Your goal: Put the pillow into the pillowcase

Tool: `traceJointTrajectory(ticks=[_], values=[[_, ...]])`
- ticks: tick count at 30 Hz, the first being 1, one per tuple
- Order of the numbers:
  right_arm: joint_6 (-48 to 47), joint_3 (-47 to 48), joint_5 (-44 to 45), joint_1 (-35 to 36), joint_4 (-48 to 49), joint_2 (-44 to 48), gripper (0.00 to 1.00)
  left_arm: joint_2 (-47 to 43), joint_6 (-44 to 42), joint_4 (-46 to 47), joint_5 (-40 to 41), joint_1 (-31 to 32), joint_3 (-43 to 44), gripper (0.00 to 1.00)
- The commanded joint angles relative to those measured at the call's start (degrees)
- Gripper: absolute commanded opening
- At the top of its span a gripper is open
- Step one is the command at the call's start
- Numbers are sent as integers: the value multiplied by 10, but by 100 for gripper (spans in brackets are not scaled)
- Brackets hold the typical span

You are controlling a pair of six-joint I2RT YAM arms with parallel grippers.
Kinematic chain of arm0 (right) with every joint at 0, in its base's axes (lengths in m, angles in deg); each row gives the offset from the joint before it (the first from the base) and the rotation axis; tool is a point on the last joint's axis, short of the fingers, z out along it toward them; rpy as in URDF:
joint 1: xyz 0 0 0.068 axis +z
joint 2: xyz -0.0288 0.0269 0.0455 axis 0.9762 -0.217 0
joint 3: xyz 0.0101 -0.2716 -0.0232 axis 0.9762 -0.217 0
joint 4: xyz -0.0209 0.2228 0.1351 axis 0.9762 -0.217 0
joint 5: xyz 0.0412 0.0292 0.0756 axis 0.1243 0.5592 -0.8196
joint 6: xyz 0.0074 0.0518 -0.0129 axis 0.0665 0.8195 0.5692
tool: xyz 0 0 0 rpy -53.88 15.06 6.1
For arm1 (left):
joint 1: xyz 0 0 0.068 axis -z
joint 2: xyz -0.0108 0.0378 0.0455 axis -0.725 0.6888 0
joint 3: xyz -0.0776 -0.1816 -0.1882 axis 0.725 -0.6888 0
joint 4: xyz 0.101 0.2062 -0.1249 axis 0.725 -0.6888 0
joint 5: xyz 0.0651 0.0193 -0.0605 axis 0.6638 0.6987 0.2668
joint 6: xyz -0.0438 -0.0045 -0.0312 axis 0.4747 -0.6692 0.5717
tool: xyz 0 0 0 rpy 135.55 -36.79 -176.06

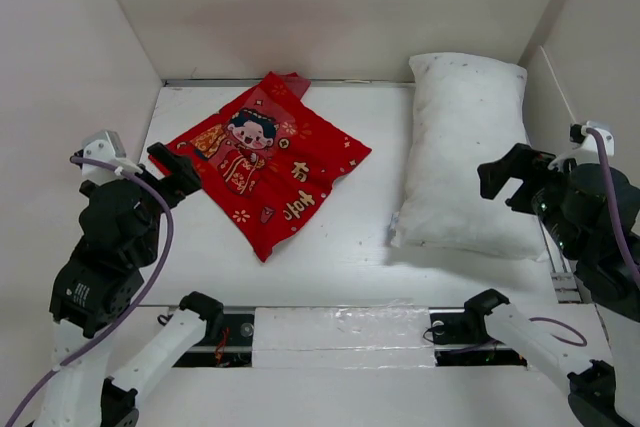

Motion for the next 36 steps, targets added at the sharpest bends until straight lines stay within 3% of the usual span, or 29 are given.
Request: traceJointTrajectory(ticks=[1, 7, 10, 17, 19, 24, 29, 36], values=[[-7, -1, 9, 5, 49, -1, 99, -8, 0, 38, 11, 2, -4, 100], [-13, -23, 0, 5, 94, 18, 99, 31, 6, 50, -9, 2, 8, 100], [-13, -46, -28, 5, 129, 30, 99, 36, -8, 103, -49, 2, -18, 100], [-19, -92, -94, 10, 168, -3, 99, 270, -13, 138, -263, 22, -45, 100], [-19, -103, -122, 10, 179, -9, 99, 325, -7, 164, -200, 67, -74, 100], [-13, -162, -176, 10, 219, -15, 99, 508, -2, 126, -158, 152, -29, 100], [-13, -175, -175, 15, 219, -21, 99, 545, -22, 142, -193, 157, -42, 100], [-23, -186, -170, 27, 225, -9, 99, 627, -19, 148, -174, 222, -54, 95]])
